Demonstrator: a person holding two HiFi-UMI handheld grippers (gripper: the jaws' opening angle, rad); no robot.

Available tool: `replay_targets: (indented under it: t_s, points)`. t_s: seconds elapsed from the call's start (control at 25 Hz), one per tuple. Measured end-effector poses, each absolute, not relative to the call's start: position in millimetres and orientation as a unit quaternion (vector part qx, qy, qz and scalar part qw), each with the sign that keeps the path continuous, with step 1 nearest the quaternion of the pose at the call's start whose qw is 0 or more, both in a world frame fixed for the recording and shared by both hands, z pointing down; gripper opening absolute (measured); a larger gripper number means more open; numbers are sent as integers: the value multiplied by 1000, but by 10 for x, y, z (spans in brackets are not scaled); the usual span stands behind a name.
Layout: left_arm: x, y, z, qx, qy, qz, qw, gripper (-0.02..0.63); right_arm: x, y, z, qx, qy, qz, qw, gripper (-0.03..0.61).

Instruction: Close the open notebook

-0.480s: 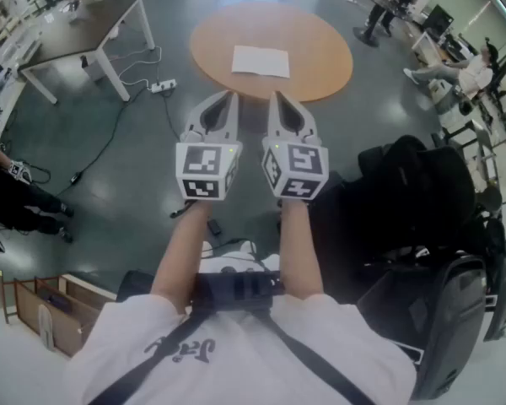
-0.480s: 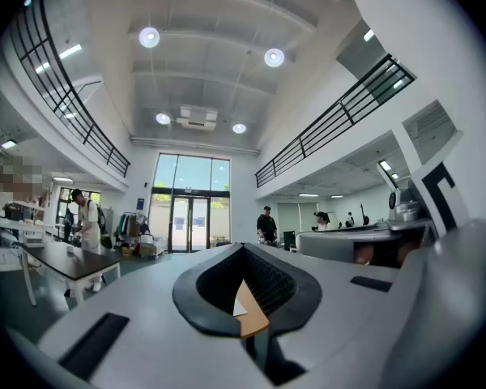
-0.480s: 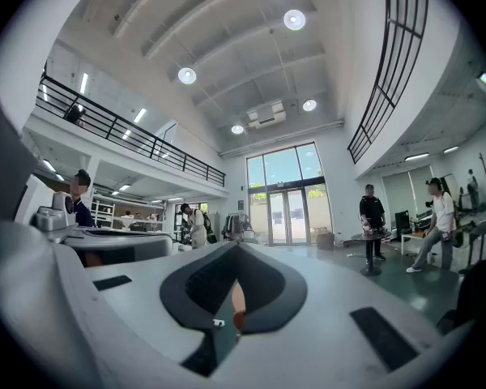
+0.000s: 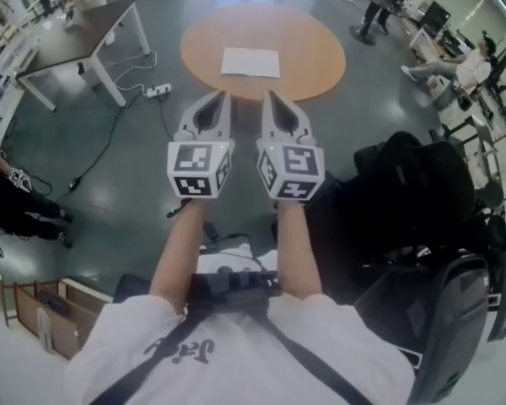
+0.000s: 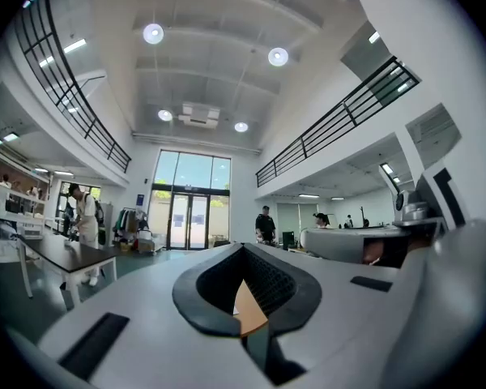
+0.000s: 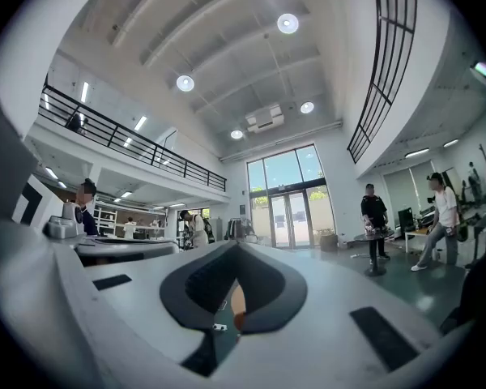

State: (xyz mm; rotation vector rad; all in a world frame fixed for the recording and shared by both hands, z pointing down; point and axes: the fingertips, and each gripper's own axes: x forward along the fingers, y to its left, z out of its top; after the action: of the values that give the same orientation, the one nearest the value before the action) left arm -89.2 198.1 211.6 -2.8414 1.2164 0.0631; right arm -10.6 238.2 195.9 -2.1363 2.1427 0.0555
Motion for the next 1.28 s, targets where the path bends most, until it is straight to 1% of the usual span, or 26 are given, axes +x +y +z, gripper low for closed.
replay_targets:
  t_s: [0.44,0.64,1.28]
  points:
    - [-751,2017,2242,-915,404,13,18,11,118,2435,2099,-699,711,8,69,20]
    - [-689,2008,2380,-913,408,-9,17,11,187,2403,2221,-699,712,-7,67,20]
    - [-557,1524,2559,-910,415,-5,-2,12,207,1909,2446,-688,725,-11,33,20]
